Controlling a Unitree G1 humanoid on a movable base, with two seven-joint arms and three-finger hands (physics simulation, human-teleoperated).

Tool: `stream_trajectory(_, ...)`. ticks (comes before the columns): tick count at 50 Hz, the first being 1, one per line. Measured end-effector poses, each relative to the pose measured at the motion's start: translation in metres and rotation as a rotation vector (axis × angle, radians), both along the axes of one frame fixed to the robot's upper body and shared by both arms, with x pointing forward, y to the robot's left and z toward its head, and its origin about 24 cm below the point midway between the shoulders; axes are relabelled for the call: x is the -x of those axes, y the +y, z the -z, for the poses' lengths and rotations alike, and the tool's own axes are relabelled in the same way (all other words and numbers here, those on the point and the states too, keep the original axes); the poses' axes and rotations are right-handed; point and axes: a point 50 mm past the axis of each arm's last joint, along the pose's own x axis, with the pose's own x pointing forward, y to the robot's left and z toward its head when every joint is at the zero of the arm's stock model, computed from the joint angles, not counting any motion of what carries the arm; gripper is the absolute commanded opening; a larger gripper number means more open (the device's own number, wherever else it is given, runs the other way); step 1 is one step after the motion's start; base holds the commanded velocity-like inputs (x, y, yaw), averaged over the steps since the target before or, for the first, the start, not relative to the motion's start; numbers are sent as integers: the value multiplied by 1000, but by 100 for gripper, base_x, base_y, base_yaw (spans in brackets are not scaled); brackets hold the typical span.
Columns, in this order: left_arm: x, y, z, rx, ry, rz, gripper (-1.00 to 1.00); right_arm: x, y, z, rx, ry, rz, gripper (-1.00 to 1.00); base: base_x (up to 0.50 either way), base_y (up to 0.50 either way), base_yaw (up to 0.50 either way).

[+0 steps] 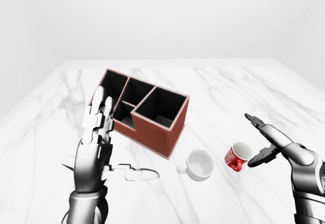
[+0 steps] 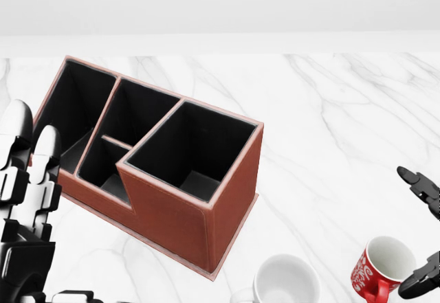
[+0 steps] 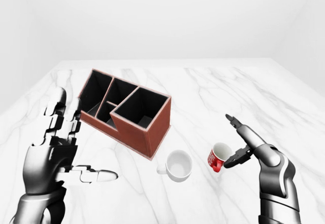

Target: Pick up the red mug and place it to the right of the caddy.

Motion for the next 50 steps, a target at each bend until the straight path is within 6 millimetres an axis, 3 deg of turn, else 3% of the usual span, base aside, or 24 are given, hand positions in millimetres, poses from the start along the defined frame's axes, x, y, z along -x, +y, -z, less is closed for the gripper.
stream_trajectory(26, -2, 0, 2, 0, 7, -3, 100, 1, 0, 30, -69, 118, 6, 95, 0, 0, 0)
stream_trajectory(50, -2, 1, 2, -1, 5, -9, 100, -1, -10, 36, -76, 169, 31, 95, 0, 0, 0)
